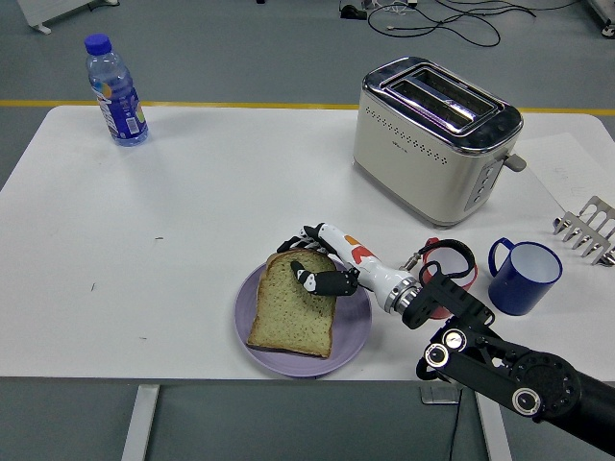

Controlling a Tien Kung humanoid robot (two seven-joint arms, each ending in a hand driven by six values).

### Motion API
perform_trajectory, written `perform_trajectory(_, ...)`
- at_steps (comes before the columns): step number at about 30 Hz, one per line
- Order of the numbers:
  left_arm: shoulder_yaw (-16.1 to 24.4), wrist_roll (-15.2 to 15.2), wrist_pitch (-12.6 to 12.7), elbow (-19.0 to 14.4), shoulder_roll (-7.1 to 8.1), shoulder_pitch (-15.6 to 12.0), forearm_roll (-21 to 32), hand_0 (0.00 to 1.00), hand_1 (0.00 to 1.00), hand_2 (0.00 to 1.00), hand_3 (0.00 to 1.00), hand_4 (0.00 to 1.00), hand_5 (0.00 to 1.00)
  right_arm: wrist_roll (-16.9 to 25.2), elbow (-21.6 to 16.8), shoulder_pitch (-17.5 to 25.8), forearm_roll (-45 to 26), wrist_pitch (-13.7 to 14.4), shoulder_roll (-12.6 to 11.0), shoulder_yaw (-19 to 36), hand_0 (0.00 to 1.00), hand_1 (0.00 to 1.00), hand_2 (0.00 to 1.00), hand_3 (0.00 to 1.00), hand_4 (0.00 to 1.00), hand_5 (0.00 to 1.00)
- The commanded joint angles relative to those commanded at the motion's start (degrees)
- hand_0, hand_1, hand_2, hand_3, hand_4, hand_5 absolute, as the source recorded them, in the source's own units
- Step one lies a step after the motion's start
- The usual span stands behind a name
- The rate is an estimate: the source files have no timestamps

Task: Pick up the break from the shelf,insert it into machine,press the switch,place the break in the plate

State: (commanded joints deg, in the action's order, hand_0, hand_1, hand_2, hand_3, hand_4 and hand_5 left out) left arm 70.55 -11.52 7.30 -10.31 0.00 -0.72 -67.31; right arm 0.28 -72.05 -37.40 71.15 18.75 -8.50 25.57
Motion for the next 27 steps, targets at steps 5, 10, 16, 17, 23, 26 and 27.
perform_trajectory(5,0.4,-0.1,0.0,0.0,0.0,-0.2,-0.5,0.679,0.665,0.695,0.813,0.517,0.998,0.0,-0.1,0.2,1.0,-0.9,-0.1,0.2,0.695,0.679,0.693,0.666,0.574,0.002)
perform_trajectory(10,0.8,-0.2,-0.1,0.0,0.0,-0.4,-1.2,0.678,0.665,0.696,0.812,0.518,0.998,0.0,-0.5,0.4,2.2,-2.2,-0.3,0.5,0.753,0.723,0.762,0.72,0.597,0.002)
perform_trajectory(16,0.8,-0.1,-0.2,0.0,0.0,-0.4,-1.2,0.678,0.665,0.696,0.812,0.517,0.998,0.5,-0.9,0.3,3.2,-2.8,-0.3,0.6,0.843,0.794,0.823,0.778,0.624,0.002)
perform_trajectory(17,0.7,-0.1,-0.2,0.0,0.0,-0.4,-1.1,0.678,0.665,0.696,0.812,0.517,0.998,0.8,-0.9,0.3,3.4,-2.7,-0.2,0.7,0.843,0.794,0.823,0.778,0.624,0.002)
perform_trajectory(23,0.6,0.0,-0.2,0.0,0.0,-0.2,-0.8,0.679,0.665,0.696,0.812,0.517,0.998,2.2,-1.2,0.0,3.6,-2.3,-0.2,1.0,0.876,0.828,0.853,0.81,0.638,0.002)
perform_trajectory(26,0.5,0.0,-0.2,0.0,0.0,-0.1,-0.7,0.679,0.665,0.696,0.812,0.517,0.998,3.3,-1.5,-0.1,4.2,-2.4,-0.2,1.2,0.876,0.828,0.853,0.81,0.638,0.002)
perform_trajectory(27,0.5,0.0,-0.2,0.0,0.0,-0.1,-0.6,0.679,0.665,0.696,0.812,0.517,0.998,3.6,-1.6,-0.2,4.4,-2.3,-0.2,1.3,0.876,0.828,0.853,0.81,0.638,0.002)
